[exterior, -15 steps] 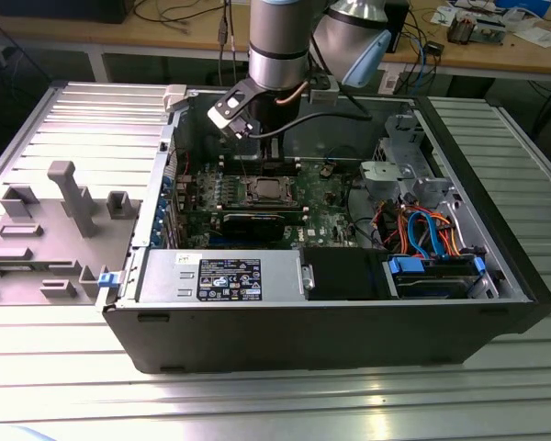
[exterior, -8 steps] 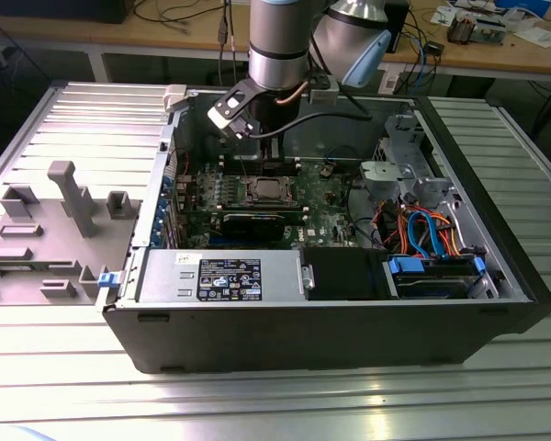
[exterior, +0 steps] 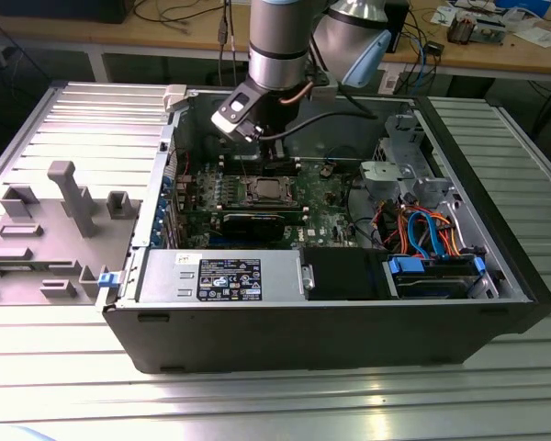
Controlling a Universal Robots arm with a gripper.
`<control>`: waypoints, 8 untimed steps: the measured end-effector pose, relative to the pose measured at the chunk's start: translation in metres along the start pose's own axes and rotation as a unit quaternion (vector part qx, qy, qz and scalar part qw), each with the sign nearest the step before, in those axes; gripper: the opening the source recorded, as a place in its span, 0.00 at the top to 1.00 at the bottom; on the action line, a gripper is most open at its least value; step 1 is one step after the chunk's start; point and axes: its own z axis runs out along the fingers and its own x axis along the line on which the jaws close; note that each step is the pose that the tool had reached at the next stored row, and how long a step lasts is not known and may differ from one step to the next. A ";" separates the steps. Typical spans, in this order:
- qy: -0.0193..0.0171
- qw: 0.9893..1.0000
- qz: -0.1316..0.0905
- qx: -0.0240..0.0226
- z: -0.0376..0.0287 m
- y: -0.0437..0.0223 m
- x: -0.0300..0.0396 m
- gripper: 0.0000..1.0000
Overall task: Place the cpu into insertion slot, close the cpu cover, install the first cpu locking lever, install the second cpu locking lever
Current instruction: 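Install the first cpu locking lever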
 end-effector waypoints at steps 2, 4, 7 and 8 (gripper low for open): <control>0.000 1.000 -0.010 0.000 0.0000 0.0000 0.0000 0.89; 0.000 1.000 -0.011 0.000 0.0000 0.0000 0.0000 0.89; 0.000 1.000 -0.011 0.000 0.0000 0.0000 0.0000 0.89; 0.000 1.000 -0.011 0.000 0.0000 0.0000 0.0000 0.89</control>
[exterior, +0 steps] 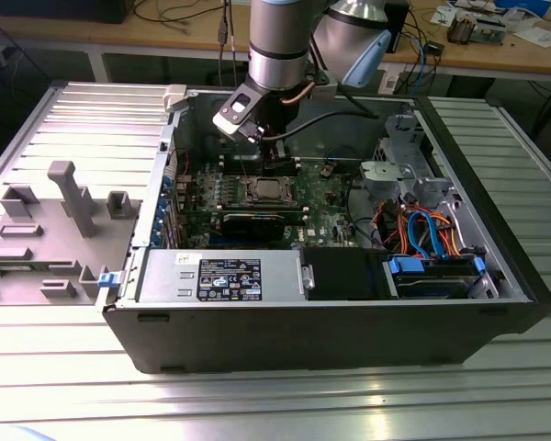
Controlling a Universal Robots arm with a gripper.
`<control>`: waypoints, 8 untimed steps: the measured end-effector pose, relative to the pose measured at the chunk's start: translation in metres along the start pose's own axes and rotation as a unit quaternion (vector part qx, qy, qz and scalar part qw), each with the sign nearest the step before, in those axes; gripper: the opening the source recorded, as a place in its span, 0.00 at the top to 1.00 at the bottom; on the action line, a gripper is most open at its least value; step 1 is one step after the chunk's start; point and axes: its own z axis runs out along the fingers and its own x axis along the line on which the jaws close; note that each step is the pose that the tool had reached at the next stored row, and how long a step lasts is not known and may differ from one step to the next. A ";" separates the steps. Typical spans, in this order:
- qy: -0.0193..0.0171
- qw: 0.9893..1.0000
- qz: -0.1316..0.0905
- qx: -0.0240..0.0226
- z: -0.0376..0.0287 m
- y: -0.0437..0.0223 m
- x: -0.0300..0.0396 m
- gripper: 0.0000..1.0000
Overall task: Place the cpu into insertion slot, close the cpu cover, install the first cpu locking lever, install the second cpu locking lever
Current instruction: 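Install the first cpu locking lever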
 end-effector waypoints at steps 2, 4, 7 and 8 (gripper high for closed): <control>0.000 1.000 0.000 0.000 0.0000 0.0000 0.0000 0.89; 0.000 1.000 0.000 0.000 0.0000 0.0000 0.0000 0.89; 0.000 1.000 0.000 0.000 0.0000 0.0000 0.0000 0.89; 0.000 1.000 0.000 0.000 0.0000 0.0000 0.0000 0.89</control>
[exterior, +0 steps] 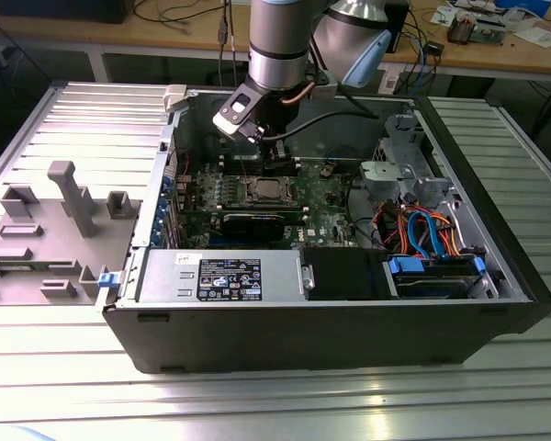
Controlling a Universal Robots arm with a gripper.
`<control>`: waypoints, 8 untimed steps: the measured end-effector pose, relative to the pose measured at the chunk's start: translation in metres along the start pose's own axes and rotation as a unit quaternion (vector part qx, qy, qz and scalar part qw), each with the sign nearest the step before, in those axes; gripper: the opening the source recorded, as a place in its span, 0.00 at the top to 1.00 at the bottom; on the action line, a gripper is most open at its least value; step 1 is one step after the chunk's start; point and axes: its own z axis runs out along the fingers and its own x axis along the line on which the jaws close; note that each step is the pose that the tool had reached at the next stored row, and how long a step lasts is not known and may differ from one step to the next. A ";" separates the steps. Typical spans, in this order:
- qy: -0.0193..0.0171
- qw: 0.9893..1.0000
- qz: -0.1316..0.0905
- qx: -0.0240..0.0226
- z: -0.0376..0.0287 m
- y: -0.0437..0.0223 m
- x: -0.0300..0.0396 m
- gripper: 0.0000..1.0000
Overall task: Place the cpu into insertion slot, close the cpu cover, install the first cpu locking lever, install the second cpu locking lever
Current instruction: 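Install the first cpu locking lever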
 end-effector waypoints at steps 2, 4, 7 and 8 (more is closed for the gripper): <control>0.000 1.000 0.000 0.000 0.0000 0.0000 0.0000 0.89; 0.000 1.000 0.000 0.000 0.0000 0.0000 0.0000 0.89; 0.000 1.000 0.000 0.000 -0.0005 0.0000 0.0000 0.89; 0.000 1.000 0.000 0.000 -0.0012 0.0000 0.0000 0.89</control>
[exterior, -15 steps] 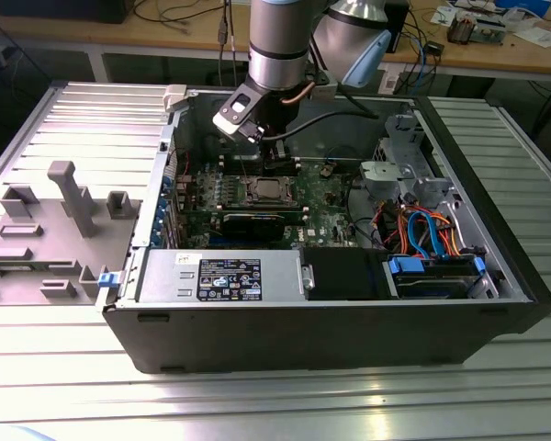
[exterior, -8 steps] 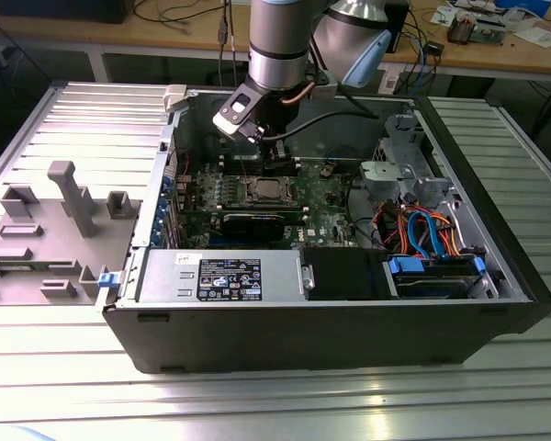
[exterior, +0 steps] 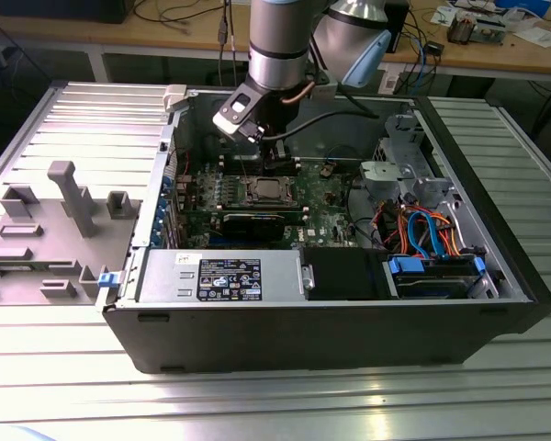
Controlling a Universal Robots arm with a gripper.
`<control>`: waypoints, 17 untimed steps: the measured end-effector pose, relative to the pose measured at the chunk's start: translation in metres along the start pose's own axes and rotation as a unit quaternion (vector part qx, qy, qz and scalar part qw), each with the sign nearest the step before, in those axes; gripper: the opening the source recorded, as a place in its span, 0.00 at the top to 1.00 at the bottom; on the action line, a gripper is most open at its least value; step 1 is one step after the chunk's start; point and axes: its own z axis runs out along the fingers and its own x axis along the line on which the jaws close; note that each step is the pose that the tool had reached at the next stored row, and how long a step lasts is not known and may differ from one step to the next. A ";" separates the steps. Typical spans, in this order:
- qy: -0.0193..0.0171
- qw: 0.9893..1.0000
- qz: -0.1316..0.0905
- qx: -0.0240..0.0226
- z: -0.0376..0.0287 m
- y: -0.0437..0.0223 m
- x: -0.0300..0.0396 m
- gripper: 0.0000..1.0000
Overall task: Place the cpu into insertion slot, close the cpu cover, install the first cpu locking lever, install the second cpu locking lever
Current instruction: 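Install the first cpu locking lever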
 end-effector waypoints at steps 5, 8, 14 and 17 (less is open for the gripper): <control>0.000 1.000 0.000 0.000 -0.0053 0.0000 0.0001 0.89; 0.000 1.000 0.000 0.000 -0.0104 0.0000 0.0003 0.89; 0.000 0.999 -0.034 0.001 -0.0125 -0.0001 0.0003 0.89; 0.000 0.998 -0.067 0.001 -0.0117 -0.0001 0.0003 0.89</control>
